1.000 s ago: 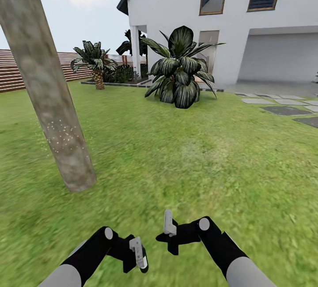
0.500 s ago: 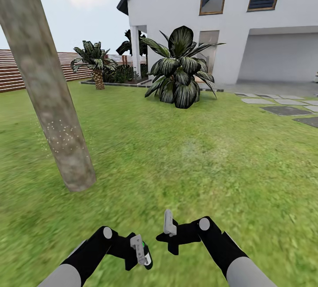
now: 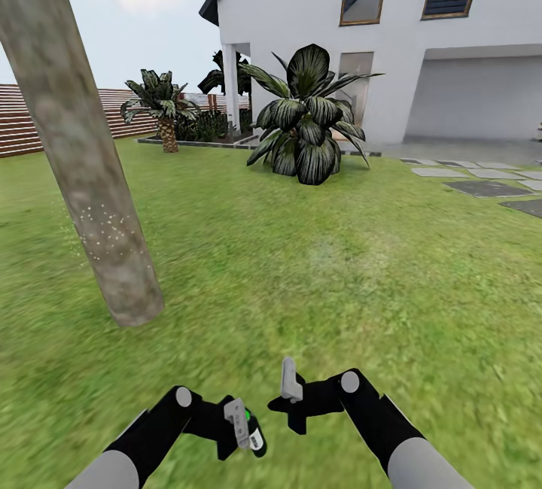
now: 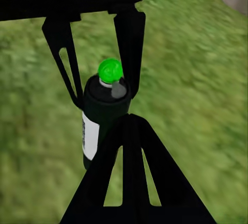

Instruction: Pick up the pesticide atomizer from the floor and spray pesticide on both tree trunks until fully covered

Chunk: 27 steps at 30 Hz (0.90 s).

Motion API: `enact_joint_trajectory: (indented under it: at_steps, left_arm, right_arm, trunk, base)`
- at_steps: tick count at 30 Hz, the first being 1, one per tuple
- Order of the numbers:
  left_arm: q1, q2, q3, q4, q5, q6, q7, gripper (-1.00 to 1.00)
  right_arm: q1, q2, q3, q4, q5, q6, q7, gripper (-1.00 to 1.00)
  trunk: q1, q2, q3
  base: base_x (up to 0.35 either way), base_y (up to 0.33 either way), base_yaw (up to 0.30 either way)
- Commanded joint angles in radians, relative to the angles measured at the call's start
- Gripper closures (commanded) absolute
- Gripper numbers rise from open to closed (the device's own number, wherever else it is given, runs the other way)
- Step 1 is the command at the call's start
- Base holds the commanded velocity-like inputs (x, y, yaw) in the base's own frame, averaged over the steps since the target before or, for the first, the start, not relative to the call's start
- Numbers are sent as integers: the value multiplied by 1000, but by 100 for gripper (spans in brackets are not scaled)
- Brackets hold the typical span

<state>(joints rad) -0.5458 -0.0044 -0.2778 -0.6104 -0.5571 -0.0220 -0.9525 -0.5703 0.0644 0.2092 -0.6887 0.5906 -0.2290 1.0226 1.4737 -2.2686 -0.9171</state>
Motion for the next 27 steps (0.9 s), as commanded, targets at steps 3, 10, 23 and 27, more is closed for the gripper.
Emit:
enact_joint_trajectory:
  at_steps: [3,10,23,27]
  left_arm:
    - [1,-10,-1,0,-6,-2,-3,100]
    - [3,-36,-2,0,-6,0,-2,100]
    - [3,-45,-1,-2,30,1,-2,100]
    - [3,-45,-1,-2,41,2,0,100]
  right_arm:
    - [0,0,-2,-1,9,-7,0,100]
    - [0,0,-2,-2,9,-7,-1,100]
    - [0,0,-2,-2,9,-7,-1,100]
    - [0,0,-2,-2,9,-7,-1,100]
  trunk:
    - [0,0,-1]
    - [0,0,-1]
    - [0,0,-1]
    - [0,0,-1]
  base:
    - [0,0,0]
    - [0,0,0]
    - [0,0,0]
    - [0,0,0]
